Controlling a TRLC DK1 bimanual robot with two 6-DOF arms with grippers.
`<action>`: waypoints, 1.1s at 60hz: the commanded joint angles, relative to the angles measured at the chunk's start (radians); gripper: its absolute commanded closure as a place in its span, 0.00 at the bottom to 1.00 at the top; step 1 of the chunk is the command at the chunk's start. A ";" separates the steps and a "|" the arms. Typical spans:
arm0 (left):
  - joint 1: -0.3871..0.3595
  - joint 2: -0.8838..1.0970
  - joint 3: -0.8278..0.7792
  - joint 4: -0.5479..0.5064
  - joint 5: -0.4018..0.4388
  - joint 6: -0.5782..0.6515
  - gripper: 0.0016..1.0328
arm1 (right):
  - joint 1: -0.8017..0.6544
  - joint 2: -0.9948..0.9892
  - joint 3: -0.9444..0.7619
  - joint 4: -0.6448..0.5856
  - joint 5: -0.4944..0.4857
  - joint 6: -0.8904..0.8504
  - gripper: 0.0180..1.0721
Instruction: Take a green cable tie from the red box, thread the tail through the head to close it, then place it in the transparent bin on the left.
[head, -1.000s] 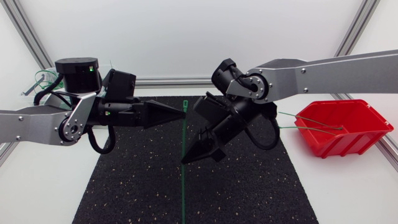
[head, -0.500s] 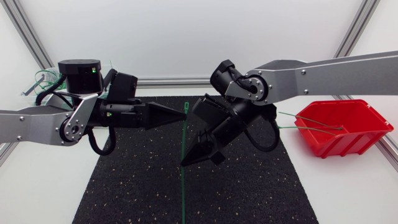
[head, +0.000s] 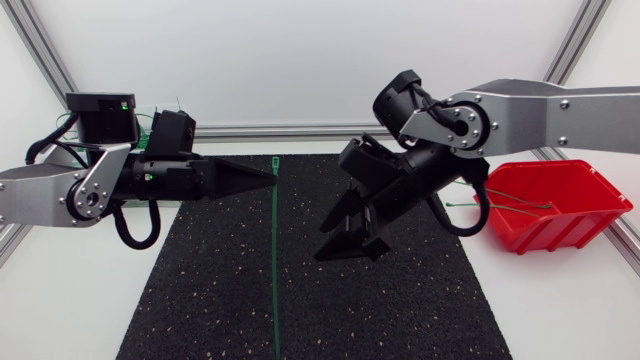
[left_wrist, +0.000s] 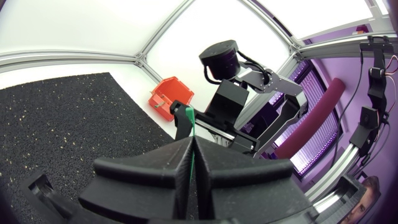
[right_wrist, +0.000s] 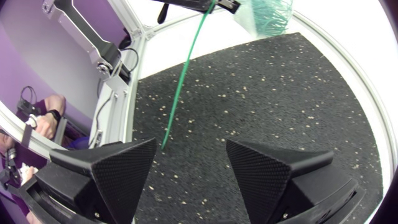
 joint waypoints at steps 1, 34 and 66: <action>0.018 -0.030 0.015 -0.007 0.023 0.008 0.97 | -0.004 -0.061 -0.035 0.010 0.077 -0.051 0.04; 0.104 -0.062 0.069 -0.159 0.030 0.008 0.97 | 0.034 -0.087 0.032 -0.145 0.390 -0.014 0.04; 0.112 -0.012 0.130 -0.263 0.024 0.008 0.97 | 0.276 -0.262 -0.208 0.288 0.876 -0.218 0.04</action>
